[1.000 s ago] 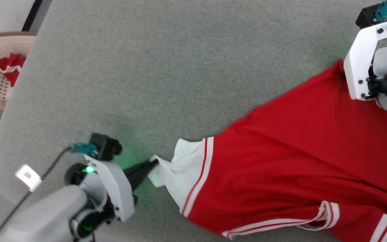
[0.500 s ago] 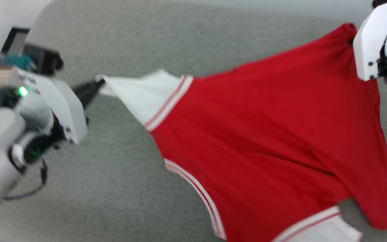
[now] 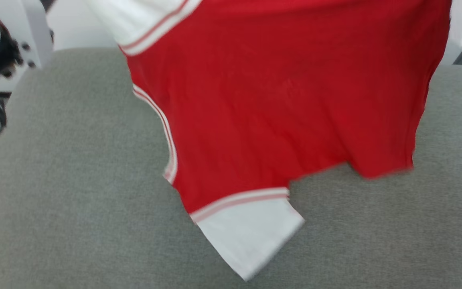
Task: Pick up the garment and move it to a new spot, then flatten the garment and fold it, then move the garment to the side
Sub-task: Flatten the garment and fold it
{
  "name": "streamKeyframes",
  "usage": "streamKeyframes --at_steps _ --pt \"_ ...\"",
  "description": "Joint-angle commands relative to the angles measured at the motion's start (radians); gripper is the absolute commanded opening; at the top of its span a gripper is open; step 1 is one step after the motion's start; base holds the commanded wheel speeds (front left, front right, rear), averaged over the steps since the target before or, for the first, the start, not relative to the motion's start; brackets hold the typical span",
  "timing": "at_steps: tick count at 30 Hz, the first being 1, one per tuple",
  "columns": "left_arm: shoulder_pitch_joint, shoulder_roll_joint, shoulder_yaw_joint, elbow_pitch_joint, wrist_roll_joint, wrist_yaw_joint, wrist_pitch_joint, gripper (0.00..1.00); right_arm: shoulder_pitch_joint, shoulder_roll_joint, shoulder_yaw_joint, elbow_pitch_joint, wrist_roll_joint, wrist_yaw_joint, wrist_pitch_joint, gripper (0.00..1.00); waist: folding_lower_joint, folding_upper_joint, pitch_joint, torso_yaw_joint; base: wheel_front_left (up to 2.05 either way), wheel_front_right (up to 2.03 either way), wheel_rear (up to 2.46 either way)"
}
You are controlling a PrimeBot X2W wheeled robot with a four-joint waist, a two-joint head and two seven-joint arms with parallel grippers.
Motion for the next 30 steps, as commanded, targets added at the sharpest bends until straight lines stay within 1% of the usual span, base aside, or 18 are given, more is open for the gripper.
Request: streamKeyframes --at_steps 1,5,11,16,20,24,28,29,30 --pt "-0.033 -0.007 0.007 0.019 0.013 -0.009 0.001 0.00 -0.008 0.001 -0.026 -0.022 -0.011 -0.002 0.004 0.00 0.0000 0.0000 -0.035 -0.029 0.00 0.00 0.00" --pt "-0.098 -0.028 0.007 0.069 0.047 -0.032 -0.008 0.00 0.005 0.009 -0.079 -0.082 -0.041 -0.002 0.028 0.00 0.0000 0.0000 -0.051 -0.036 0.00 0.00 0.00" --pt "-0.170 -0.067 0.011 0.143 0.064 -0.061 -0.013 0.00 0.035 0.029 -0.156 -0.159 -0.090 -0.002 0.071 0.00 0.0000 0.0000 -0.063 -0.044 0.00 0.00 0.00" --pt "-0.218 -0.092 0.009 0.199 0.080 -0.082 -0.024 0.00 0.060 0.054 -0.225 -0.200 -0.130 -0.002 0.096 0.00 0.0000 0.0000 -0.045 -0.049 0.00 0.00 0.00" --pt "-0.270 -0.112 0.010 0.246 0.107 -0.095 -0.060 0.00 0.047 0.081 -0.291 -0.215 -0.186 -0.002 0.081 0.00 0.0000 0.0000 0.008 -0.053 0.00 0.00 0.00" --pt "-0.335 -0.141 0.011 0.300 0.138 -0.110 -0.109 0.00 0.010 0.122 -0.349 -0.211 -0.259 -0.002 0.049 0.00 0.0000 0.0000 0.094 -0.057 0.00 0.00 0.00" --pt "-0.413 -0.175 0.009 0.363 0.177 -0.120 -0.169 0.00 -0.037 0.169 -0.396 -0.192 -0.343 -0.002 -0.026 0.00 0.0000 0.0000 0.190 -0.065 0.00 0.00 0.00" --pt "-0.413 -0.175 0.009 0.363 0.177 -0.120 -0.169 0.00 -0.037 0.169 -0.396 -0.192 -0.343 -0.002 -0.026 0.00 0.0000 0.0000 0.190 -0.065 0.00 0.00 0.00" --pt "-0.440 -0.180 0.009 0.378 0.191 -0.120 -0.186 0.00 -0.052 0.182 -0.403 -0.185 -0.361 -0.002 -0.045 0.00 0.0000 0.0000 0.217 -0.069 0.00 0.00 0.00"
